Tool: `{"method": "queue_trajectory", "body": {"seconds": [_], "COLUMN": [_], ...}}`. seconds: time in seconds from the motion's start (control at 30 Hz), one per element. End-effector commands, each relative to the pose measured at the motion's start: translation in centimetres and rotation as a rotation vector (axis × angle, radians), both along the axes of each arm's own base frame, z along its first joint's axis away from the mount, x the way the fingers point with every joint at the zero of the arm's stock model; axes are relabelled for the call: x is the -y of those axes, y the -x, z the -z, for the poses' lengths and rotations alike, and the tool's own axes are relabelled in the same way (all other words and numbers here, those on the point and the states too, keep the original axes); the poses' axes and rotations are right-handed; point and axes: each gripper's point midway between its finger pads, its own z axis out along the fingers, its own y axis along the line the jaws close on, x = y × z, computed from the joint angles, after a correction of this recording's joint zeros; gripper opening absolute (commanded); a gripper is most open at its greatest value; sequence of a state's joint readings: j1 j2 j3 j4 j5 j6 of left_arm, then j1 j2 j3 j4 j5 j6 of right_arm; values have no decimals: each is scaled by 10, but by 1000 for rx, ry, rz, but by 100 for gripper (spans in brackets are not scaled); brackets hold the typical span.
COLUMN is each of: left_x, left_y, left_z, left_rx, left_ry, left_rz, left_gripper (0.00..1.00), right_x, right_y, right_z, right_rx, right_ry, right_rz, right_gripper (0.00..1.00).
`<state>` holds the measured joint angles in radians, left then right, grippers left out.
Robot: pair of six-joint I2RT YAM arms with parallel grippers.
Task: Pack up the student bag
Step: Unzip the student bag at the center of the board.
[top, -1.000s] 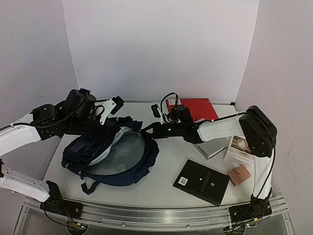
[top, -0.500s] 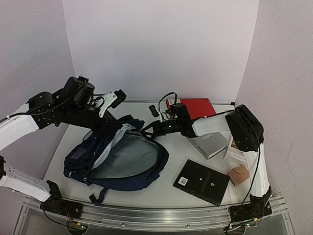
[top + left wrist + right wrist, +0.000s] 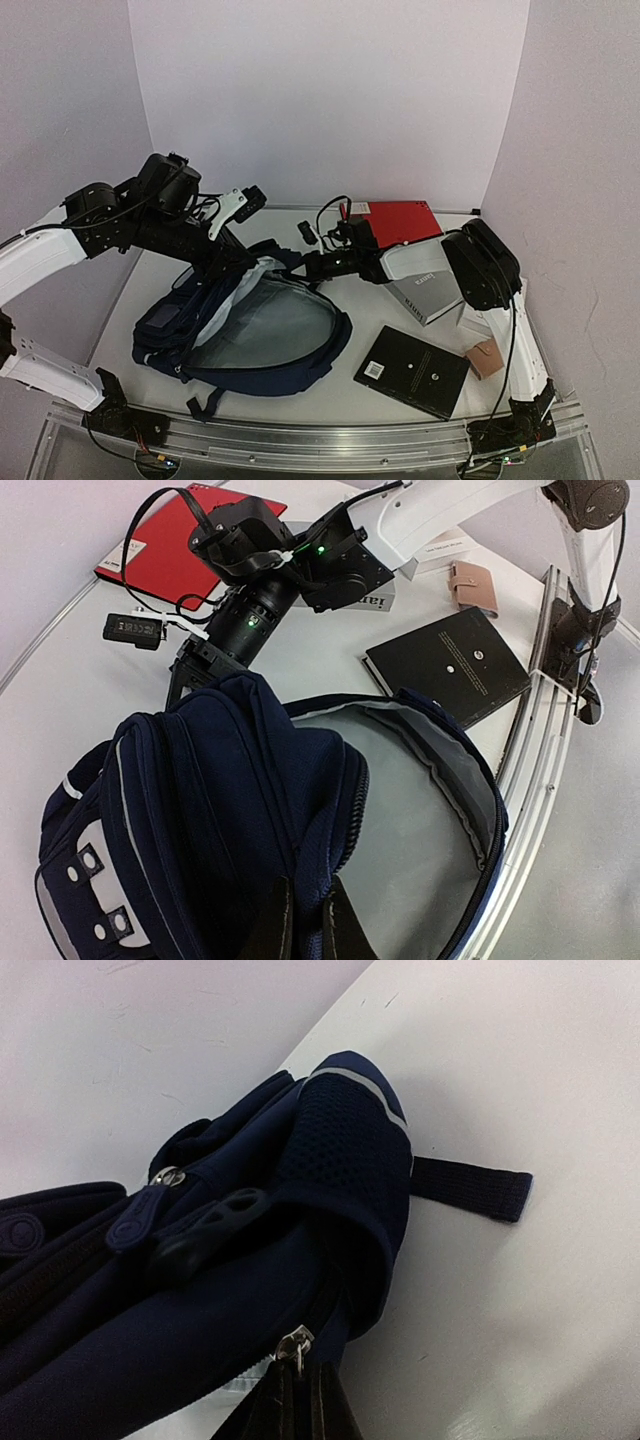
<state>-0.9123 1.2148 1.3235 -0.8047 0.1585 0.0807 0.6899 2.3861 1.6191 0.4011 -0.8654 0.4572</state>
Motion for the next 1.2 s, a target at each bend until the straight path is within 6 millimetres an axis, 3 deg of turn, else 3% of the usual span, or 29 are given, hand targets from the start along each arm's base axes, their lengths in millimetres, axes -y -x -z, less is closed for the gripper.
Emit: {"method": "queue_trajectory", "body": {"seconds": [0.0,0.17,0.3,0.43,0.57,0.7,0.77,0.93,1.07,1.17], "left_x": [20,20,8,-16,-33,-49,-55,-54,-52,-43], "left_y": [5,-3,-33,-70,-90,-108,-114,-120,-124,-126], "left_z": [-83,-71,-52,-17,10,32,45,73,94,101], "left_rx": [145,144,182,176,109,70,49,-7,-53,-96], "left_ry": [237,216,157,104,122,124,120,130,121,137], "left_rz": [90,56,-105,-315,-444,-569,-624,-677,-711,-711], "left_gripper": [0,0,0,0,0,0,0,0,4,13], "right_x": [-3,2,13,39,91,166,202,283,316,333], "right_y": [-24,-29,-25,-17,-10,-11,-12,-7,-18,-41], "right_z": [-12,-27,-54,-78,-88,-73,-76,-81,-82,-76], "right_rx": [62,100,150,182,136,66,81,96,103,97], "right_ry": [-12,-10,-11,14,50,175,256,378,419,451], "right_rz": [79,124,161,248,385,583,704,929,979,995], "right_gripper": [0,5,32,55,65,72,77,93,97,97]}}
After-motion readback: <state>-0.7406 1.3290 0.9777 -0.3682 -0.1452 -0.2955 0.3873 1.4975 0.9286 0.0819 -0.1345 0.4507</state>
